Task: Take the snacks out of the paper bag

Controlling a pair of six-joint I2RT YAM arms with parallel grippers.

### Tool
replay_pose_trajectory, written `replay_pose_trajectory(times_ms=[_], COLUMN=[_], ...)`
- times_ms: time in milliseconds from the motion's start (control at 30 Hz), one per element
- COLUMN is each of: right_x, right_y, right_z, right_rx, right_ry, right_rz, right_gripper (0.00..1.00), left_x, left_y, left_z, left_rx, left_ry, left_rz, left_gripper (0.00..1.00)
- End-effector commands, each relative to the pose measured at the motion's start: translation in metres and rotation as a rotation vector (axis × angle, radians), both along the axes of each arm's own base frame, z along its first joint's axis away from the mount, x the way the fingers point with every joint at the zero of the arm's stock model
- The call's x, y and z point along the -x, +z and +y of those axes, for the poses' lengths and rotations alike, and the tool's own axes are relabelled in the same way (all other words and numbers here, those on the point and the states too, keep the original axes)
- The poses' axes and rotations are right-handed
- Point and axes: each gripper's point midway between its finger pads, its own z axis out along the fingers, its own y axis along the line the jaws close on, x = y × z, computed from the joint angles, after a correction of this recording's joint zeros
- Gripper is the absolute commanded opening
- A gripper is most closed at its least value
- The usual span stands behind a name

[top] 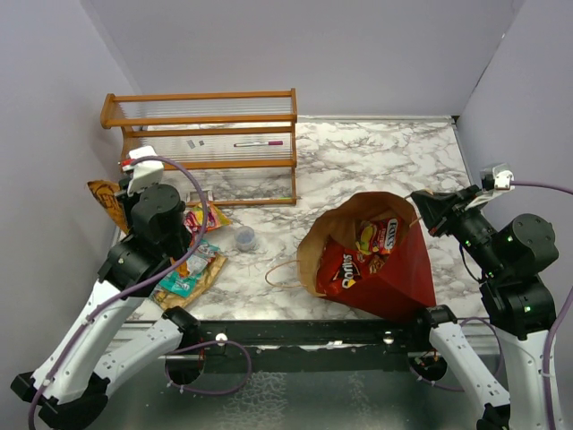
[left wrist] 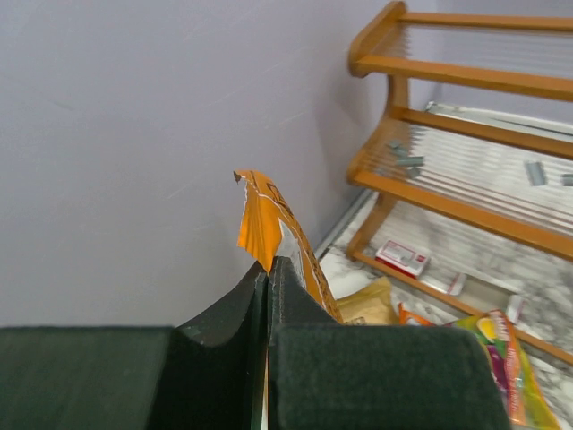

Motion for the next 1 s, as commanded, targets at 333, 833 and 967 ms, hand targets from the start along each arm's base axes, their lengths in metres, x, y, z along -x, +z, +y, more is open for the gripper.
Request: replay_pose_trajectory(times_ms=[333, 833, 967], right_x=[0.005, 0.004, 0.004], right_y=[0.013, 0.012, 0.012], right_z=[-0.005, -0.001, -0.001], right_rx=[0.006, -0.006, -0.007], right_ry=[-0.019, -0.002, 0.0], right_rz=[-0.064, -0.058, -0.058], right_gripper=[0.02, 0.02, 0.02], left_x=[-0.074, -0.09, -0.086], left_y=[-0.134, -0.146, -0.121], left_z=[-0.043, -0.089, -0.111], left_rx=[-0.065, 0.205, 0.324], left_ry=[-0.098, -0.317, -0.447], left_rz=[0.378, 0.332, 0.271], left_gripper=[0.0, 0.37, 0.52])
